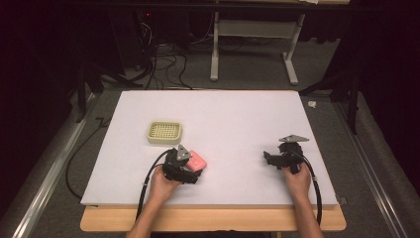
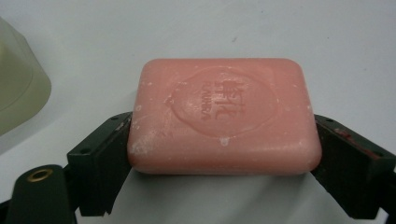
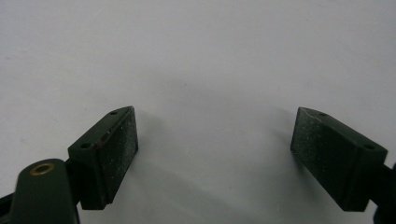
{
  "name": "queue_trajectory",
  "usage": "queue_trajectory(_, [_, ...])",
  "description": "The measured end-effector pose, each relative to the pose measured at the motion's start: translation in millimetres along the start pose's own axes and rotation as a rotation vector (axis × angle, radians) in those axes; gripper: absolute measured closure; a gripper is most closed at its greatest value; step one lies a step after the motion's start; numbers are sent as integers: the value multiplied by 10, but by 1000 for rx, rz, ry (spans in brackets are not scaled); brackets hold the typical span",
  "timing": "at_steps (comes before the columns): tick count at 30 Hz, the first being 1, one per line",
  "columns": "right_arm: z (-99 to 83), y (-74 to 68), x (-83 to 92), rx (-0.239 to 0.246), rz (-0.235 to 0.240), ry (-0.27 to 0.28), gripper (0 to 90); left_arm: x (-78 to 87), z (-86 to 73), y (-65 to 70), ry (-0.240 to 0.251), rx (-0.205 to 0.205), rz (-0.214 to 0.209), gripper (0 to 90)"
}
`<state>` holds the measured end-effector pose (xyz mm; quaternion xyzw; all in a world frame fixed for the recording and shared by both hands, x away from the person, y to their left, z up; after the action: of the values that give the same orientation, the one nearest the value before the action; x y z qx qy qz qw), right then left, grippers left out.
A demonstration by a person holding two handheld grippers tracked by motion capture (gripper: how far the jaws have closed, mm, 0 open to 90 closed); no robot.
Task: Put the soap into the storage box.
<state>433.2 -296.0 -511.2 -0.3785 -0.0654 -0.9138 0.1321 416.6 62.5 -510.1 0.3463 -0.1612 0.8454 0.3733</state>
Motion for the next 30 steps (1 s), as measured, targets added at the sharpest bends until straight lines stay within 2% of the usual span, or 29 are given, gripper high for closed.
queue_trajectory(9, [0,0,0,0,0,0,155,21,10,21,8,8,0,139])
queue_trajectory(25, [0,0,0,0,0,0,155,232,45,-7,49,23,14,142])
queue_trajectory(30, [0,0,0,0,0,0,155,312,69,-30,81,46,8,142])
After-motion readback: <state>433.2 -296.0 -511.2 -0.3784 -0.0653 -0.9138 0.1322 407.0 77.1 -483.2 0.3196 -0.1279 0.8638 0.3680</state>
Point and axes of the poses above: each handheld gripper's, and its own axes: x roughly backward along the jaws, z roughly out of its top, y roughly to its right, the point moved 4 cm from there along -x, roughly forward along the jaws
